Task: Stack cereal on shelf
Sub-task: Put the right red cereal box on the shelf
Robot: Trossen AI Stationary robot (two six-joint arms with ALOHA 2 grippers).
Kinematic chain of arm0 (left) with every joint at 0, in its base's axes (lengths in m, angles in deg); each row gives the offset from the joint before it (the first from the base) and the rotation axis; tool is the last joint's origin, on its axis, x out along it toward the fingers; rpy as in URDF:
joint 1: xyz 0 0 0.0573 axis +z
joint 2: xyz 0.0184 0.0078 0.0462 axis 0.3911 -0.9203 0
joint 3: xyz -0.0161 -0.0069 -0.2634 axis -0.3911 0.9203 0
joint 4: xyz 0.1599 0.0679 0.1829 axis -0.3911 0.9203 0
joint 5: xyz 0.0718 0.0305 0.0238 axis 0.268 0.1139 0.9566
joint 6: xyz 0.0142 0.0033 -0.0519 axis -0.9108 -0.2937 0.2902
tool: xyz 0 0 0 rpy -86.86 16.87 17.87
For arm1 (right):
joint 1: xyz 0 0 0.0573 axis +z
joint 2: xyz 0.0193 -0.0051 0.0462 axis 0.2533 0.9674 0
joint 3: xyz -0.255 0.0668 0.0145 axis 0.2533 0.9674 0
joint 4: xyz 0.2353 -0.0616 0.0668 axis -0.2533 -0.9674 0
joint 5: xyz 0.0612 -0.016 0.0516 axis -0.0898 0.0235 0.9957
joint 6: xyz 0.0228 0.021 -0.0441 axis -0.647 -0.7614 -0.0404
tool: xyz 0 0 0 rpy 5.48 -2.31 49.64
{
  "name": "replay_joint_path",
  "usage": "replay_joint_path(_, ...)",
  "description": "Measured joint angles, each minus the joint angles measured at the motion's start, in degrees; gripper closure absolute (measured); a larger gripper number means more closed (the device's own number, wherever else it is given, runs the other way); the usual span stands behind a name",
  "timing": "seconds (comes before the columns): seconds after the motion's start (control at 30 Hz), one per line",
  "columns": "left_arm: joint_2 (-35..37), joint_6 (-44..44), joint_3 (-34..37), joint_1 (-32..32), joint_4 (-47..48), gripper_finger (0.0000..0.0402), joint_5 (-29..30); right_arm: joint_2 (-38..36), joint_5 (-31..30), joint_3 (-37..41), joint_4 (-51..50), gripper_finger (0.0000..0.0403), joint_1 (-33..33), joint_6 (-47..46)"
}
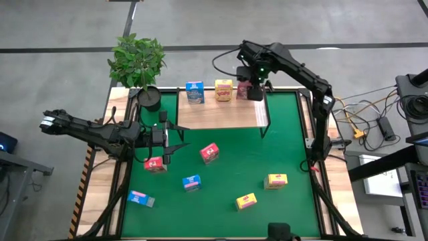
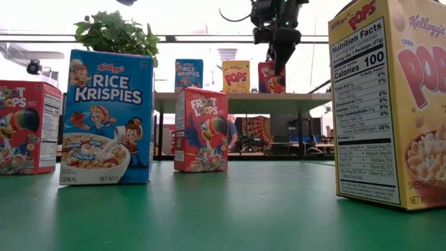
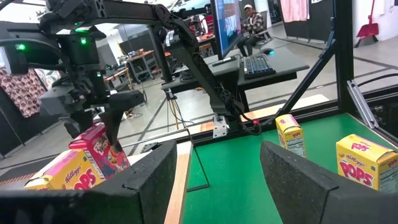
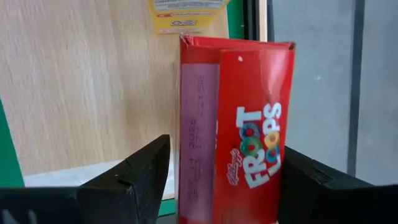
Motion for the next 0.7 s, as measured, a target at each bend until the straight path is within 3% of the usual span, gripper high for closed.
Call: replay_joint_path(0.7,0.0,-0.6,0.0,0.0,0.0,0.0187,0.0,-4.5,-2.3,0.0,-0.8,0.0181,1.9,-4.4)
